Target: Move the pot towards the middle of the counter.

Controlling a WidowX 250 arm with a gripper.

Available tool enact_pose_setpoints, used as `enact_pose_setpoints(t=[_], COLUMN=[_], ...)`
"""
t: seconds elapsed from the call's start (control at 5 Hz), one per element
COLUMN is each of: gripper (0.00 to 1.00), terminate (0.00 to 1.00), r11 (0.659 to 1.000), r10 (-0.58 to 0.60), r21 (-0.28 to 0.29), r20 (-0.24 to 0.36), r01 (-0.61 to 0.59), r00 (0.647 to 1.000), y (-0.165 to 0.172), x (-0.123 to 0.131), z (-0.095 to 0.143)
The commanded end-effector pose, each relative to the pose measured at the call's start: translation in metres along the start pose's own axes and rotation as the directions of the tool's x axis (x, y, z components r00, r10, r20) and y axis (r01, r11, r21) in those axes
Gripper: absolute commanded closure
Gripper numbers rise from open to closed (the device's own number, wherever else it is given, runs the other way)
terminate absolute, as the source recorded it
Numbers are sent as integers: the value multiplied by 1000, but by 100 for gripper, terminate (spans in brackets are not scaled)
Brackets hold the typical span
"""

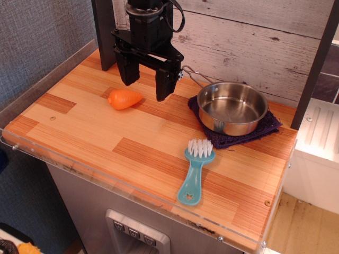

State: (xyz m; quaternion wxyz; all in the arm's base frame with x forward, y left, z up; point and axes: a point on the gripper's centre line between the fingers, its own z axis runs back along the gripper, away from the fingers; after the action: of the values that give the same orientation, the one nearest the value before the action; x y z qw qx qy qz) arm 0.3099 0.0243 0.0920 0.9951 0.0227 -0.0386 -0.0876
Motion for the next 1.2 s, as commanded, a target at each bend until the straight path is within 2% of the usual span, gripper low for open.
enact_pose_setpoints(t=[0.0, 0.2, 0.4, 0.6, 0.8, 1.0], gripper=[0, 0, 0, 0, 0, 0], terminate=[0, 0, 0, 0, 0, 0], r11=[1000, 997, 979, 962, 969, 987], r10=[0, -81, -202, -272, -246, -159], r21=[0, -3, 27, 31, 27, 5], r20=[0, 27, 57, 86, 101, 88], r01=[0, 81, 201, 270, 244, 159], r00=[1000, 996, 978, 959, 964, 983], y=[0, -28, -70, -106, -121, -122], x=[0, 13, 27, 41, 54, 68], z=[0, 4, 12, 13, 3, -11])
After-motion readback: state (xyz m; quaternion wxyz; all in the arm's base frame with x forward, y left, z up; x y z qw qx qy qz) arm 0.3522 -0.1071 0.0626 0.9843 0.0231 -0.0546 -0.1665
